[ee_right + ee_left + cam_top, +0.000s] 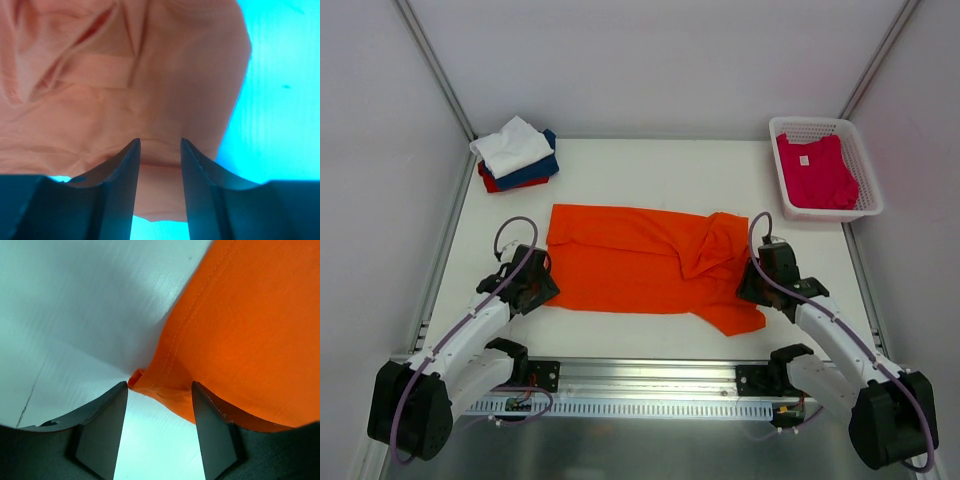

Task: Fold and stack the t-shirts
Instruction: Fold the tshirt

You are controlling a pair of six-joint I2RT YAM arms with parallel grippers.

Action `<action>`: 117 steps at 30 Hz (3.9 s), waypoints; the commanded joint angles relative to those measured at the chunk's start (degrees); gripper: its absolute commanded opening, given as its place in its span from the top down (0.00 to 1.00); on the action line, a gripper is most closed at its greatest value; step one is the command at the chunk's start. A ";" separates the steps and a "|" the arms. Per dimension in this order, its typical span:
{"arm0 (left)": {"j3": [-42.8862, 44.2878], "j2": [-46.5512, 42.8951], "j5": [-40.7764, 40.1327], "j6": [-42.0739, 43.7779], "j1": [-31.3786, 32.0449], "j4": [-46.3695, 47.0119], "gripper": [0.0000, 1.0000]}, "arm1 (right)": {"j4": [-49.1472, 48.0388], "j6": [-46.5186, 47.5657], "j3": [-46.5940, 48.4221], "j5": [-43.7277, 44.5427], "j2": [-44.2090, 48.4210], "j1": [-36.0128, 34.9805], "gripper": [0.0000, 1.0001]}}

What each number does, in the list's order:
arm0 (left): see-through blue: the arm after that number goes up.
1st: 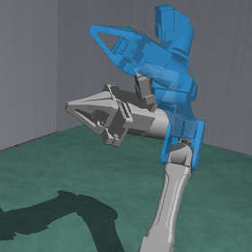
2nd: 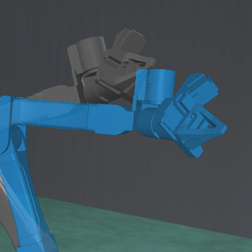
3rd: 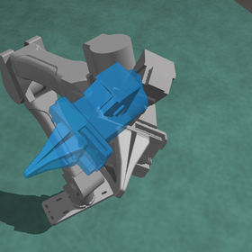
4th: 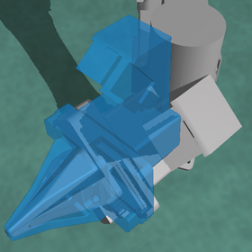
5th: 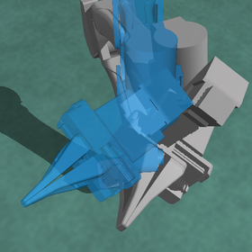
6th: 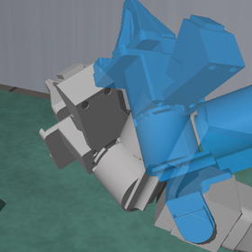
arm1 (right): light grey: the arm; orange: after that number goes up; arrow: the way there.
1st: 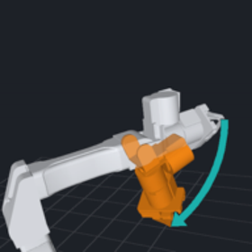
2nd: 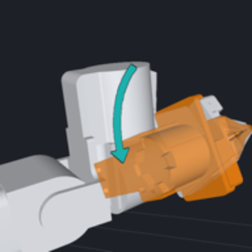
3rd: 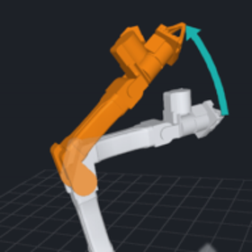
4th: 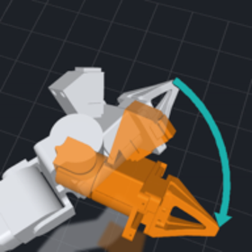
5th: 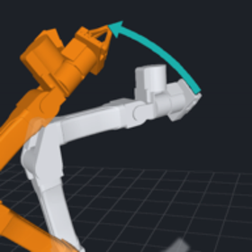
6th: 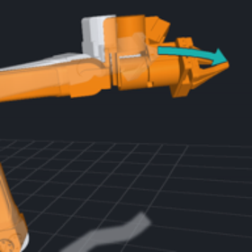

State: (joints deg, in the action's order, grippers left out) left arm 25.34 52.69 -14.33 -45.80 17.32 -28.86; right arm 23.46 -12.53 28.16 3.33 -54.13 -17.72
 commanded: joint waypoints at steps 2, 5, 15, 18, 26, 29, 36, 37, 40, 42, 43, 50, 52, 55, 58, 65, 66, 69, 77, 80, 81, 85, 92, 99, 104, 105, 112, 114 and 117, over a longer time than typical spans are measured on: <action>-0.64 -1.45 -1.76 -2.89 1.05 -1.64 0.46 | 4.99 -3.28 -1.79 2.38 6.12 0.31 0.58; -1.17 -1.45 -2.11 -3.33 1.22 -1.46 0.46 | 8.34 -8.11 -2.41 5.98 9.73 0.31 0.58; -1.09 -0.22 -3.16 -4.12 1.75 -1.20 0.47 | 21.09 -11.02 3.99 12.40 13.79 0.22 0.53; -1.44 -0.21 -3.16 -4.21 1.75 -0.41 0.47 | 24.87 -11.45 6.20 11.44 14.75 0.14 0.53; -0.30 2.07 -2.90 -3.33 1.84 0.91 0.47 | 29.62 -17.52 5.15 10.29 18.87 -2.58 0.54; -0.38 2.86 -2.72 -3.24 1.84 1.70 0.47 | 30.32 -20.68 3.23 10.38 20.64 -3.99 0.54; -0.47 3.48 -2.37 -2.89 1.75 2.49 0.48 | 29.19 -25.17 -2.40 9.76 24.50 -6.80 0.54; -0.56 3.48 -2.37 -2.89 1.84 2.49 0.48 | 28.92 -25.95 -3.11 9.50 25.03 -7.07 0.54; -0.47 3.39 -2.37 -2.54 1.75 2.58 0.48 | 27.17 -26.40 -5.57 8.97 26.27 -7.33 0.54; -0.56 3.48 -2.46 -2.63 1.84 2.58 0.48 | 26.29 -26.84 -6.54 9.32 25.83 -7.51 0.54; -0.47 3.48 -2.46 -2.63 1.84 2.67 0.48 | 26.02 -26.84 -6.80 9.50 25.48 -7.68 0.54; -0.56 3.30 -2.28 -2.45 1.84 2.85 0.48 | 23.38 -26.66 -8.83 11.17 24.16 -7.95 0.52; -0.65 3.13 -2.28 -2.36 1.84 2.76 0.48 | 22.85 -26.58 -8.65 11.95 24.68 -8.04 0.53; -0.65 3.12 -2.20 -2.19 1.75 2.85 0.48 | 22.07 -26.31 -8.65 12.23 25.04 -8.12 0.63; -0.56 3.39 -1.93 -2.10 1.84 3.11 0.49 | 21.45 -26.05 -8.65 12.05 24.77 -8.12 0.75; -0.56 3.74 -1.58 -1.75 1.75 3.37 0.49 | 20.92 -25.52 -8.65 11.61 24.69 -8.30 0.98; -0.64 3.74 -1.58 -1.83 1.75 3.37 0.51 | 20.83 -25.52 -8.65 11.70 24.69 -8.30 1.00; -0.56 3.74 -1.58 -1.84 1.75 3.46 0.58 | 20.83 -25.43 -8.74 11.52 24.95 -8.39 1.00; -0.73 3.48 -1.49 -1.92 1.75 3.37 0.90 | 21.01 -25.35 -8.65 11.70 25.48 -8.56 1.00; -0.91 3.30 -1.41 -1.92 1.84 3.46 1.00 | 20.92 -25.17 -8.39 11.70 25.56 -8.57 1.00; -1.00 3.21 -1.49 -1.92 1.84 3.37 1.00 | 20.92 -25.17 -8.21 11.70 25.56 -8.65 1.00; -0.91 2.77 -1.41 -1.92 1.84 3.37 1.00 | 20.92 -24.56 -6.98 12.05 25.39 -8.74 1.00; 0.67 1.02 -0.79 -1.22 1.84 3.29 1.00 | 21.27 -22.71 -2.77 13.54 23.72 -8.83 1.00; 4.71 0.49 -0.61 -0.26 1.75 3.11 1.00 | 21.36 -20.17 3.03 16.17 21.61 -9.00 1.00; 8.40 1.01 -1.84 0.54 1.75 3.02 1.00 | 19.52 -18.14 6.72 17.58 18.54 -8.92 1.00; 8.93 1.19 -2.02 0.71 1.66 3.02 1.00 | 19.17 -17.79 7.25 17.76 17.92 -8.92 1.00; 13.85 3.91 -4.30 2.12 0.61 3.20 1.00 | 15.56 -13.32 12.79 20.13 11.95 -8.92 1.00; 15.87 4.70 -4.57 2.65 -0.44 3.20 1.00 | 14.77 -12.17 15.15 21.01 9.23 -8.92 1.00; 18.42 6.46 -4.31 3.52 -2.03 3.98 1.00 | 12.76 -10.15 18.05 21.71 5.81 -8.92 1.00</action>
State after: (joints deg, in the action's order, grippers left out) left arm 40.03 57.98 -16.88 -44.45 16.95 -25.89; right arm 39.86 -26.22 41.74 22.20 -45.87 -26.39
